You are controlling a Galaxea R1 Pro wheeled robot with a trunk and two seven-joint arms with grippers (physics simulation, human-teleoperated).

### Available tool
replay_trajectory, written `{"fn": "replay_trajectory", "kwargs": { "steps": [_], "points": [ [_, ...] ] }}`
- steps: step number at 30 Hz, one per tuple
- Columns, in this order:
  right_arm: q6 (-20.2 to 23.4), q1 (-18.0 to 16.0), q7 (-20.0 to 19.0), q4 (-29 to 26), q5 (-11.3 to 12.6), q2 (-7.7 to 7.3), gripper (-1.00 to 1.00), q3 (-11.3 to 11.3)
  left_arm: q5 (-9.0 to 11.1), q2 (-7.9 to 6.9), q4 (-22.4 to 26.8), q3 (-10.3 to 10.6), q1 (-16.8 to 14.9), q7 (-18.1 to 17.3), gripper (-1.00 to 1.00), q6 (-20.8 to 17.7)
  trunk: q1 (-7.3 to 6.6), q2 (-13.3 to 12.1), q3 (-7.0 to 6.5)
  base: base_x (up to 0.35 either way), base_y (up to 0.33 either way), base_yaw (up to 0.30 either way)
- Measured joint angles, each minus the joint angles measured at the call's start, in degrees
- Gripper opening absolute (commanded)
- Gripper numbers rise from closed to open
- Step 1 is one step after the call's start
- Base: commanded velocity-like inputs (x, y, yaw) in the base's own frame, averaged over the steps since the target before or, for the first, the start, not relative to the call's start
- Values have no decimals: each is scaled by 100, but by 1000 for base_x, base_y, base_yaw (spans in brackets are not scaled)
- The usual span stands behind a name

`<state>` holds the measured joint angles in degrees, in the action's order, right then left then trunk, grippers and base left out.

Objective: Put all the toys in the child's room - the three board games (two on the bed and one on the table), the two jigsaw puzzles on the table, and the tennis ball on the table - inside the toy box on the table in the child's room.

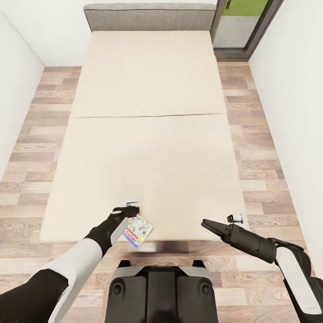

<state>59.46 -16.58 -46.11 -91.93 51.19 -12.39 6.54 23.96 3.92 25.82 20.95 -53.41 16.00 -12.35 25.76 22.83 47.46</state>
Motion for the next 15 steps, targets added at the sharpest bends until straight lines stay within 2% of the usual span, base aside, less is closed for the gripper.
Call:
{"fn": "replay_trajectory", "kwargs": {
  "steps": [15],
  "points": [
    [0,0,0,1,0,0,100,0,2,0,0,1,0,1,100,0,-1,0,0,-6,-7,0]
  ]
}}
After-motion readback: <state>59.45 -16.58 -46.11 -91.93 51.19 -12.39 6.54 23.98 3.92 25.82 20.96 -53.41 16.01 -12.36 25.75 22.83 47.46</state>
